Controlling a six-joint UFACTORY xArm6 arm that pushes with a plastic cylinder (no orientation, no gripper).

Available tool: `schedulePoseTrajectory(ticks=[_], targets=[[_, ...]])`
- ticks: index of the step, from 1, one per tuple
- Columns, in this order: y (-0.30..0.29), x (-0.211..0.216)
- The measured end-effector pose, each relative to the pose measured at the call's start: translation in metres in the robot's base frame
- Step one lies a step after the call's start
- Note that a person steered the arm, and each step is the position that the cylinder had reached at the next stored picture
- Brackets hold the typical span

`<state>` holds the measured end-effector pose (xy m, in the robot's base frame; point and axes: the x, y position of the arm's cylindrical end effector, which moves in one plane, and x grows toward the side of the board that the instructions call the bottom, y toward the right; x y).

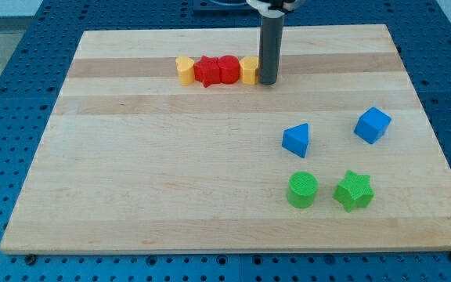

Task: Push the blue cube into the blue triangle

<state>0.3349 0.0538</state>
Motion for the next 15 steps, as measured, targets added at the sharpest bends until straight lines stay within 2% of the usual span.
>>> schedulePoseTrajectory(ticks=[1, 5, 8, 11, 15], targets=[[0.016, 0.004], [0.151, 0.044], [0.186, 0.063], [0.187, 0.106], [0.154, 0.122]])
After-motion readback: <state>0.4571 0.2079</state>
